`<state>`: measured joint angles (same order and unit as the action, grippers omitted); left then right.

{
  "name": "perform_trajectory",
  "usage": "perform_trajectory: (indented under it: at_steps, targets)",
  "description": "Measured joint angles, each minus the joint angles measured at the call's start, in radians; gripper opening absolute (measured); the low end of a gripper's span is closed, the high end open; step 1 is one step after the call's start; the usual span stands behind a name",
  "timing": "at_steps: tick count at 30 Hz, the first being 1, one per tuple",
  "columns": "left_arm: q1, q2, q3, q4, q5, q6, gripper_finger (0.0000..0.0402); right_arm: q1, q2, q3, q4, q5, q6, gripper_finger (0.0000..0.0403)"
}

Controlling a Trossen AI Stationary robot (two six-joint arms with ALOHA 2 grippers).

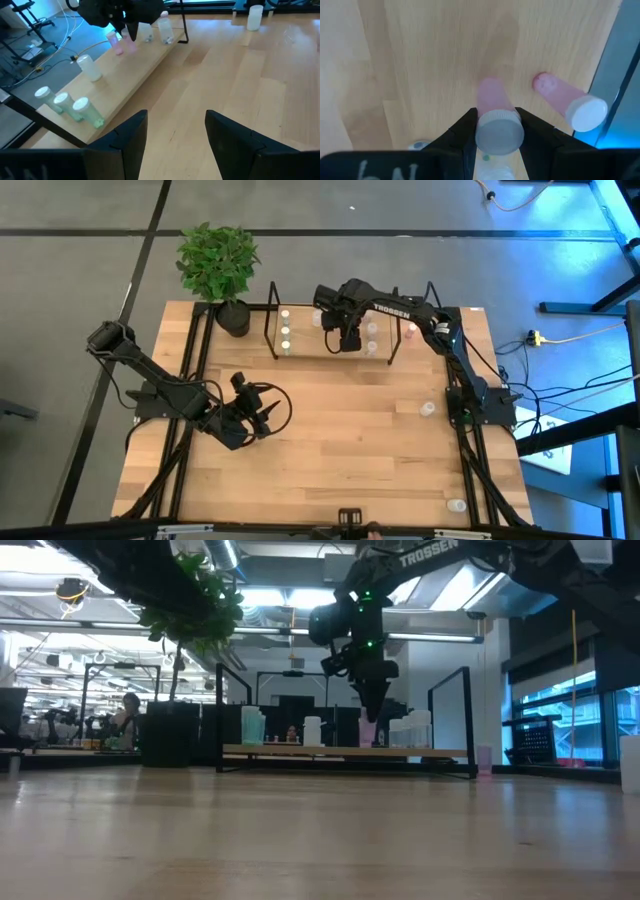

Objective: Pick and place medicine bottles onto shelf by color
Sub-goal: Put the bottom pink medicine bottle on the shelf aligned with the other pink medicine bottle

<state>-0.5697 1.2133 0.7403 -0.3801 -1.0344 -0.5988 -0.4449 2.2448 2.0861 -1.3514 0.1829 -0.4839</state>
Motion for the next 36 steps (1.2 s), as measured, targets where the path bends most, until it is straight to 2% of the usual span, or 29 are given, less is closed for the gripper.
perform_trajectory:
  at_steps: [10,31,36]
  targets:
    - [0.0,0.0,0.0,0.0,0.0,0.0,0.0194,-0.009,0.001,-0.05,0.018,0.001,-0.023,0.0123]
    - [0.0,0.0,0.0,-0.001,0.0,0.007,0.0194,-0.01,0.001,-0.051,0.051,0.008,-0.023,0.0124]
    - [0.0,0.0,0.0,-0.001,0.0,0.006,0.0194,-0.01,0.001,-0.051,0.048,0.008,-0.023,0.0139]
